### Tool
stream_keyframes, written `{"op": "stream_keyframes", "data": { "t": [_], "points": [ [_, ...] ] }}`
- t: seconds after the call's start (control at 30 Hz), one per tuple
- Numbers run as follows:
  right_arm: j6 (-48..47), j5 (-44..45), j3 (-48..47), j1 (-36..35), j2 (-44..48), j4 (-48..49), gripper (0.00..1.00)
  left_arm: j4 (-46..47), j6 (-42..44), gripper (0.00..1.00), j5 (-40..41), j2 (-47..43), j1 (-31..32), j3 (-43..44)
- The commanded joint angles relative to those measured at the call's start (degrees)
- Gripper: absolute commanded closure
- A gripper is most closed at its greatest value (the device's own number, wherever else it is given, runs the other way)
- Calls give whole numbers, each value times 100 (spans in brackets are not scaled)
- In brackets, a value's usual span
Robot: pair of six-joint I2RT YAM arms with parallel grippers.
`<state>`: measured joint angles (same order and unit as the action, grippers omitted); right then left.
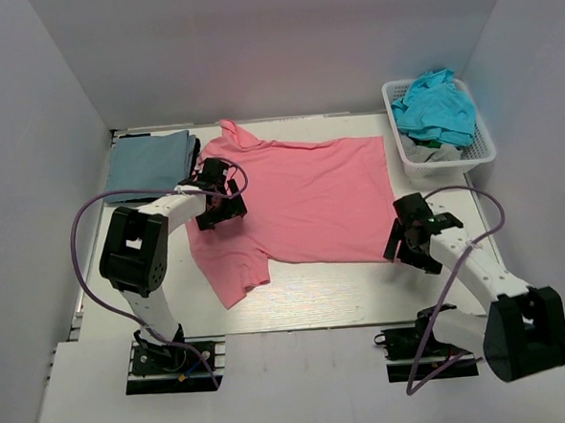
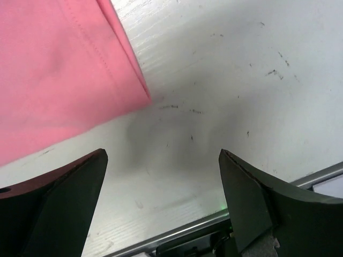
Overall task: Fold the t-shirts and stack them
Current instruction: Flatten out the tshirt, then grap the side of the flattened tshirt closest away from the robot with both arms
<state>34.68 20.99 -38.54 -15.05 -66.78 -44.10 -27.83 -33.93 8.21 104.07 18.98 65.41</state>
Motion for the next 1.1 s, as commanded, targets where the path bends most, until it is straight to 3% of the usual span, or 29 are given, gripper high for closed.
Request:
{"op": "stream_keyframes", "data": {
  "t": [0.0, 0.2, 0.4, 0.57, 0.77, 0.83, 0.97, 1.07],
  "points": [
    [199, -209, 5, 19, 534, -206, 10, -442, -52, 0, 76, 44, -70, -108],
    [-645, -666, -846, -7, 633, 172, 10, -951, 124, 0, 14, -484, 35, 586],
    [-419, -913, -822, 11, 465, 586, 10, -2093, -455, 0, 102, -1458, 35, 597],
    [-111, -404, -672, 37, 535, 586, 10, -2472, -720, 0, -513, -2777, 35, -729],
    [-102, -491, -689, 72, 359, 560, 10, -3113, -526, 3, -680, -3051, 35, -1715],
    [-101, -535, -637, 81, 297, 586, 10, -3001, -579, 9, -1021, -3217, 88, -2021],
    [-101, -623, -540, 107, 245, 665, 10, -2342, -807, 10, -1847, -3507, 272, -2655],
    [-66, -544, -488, 125, 271, 639, 10, -2130, -869, 10, -1963, -3386, 465, -2989]
  ]
}}
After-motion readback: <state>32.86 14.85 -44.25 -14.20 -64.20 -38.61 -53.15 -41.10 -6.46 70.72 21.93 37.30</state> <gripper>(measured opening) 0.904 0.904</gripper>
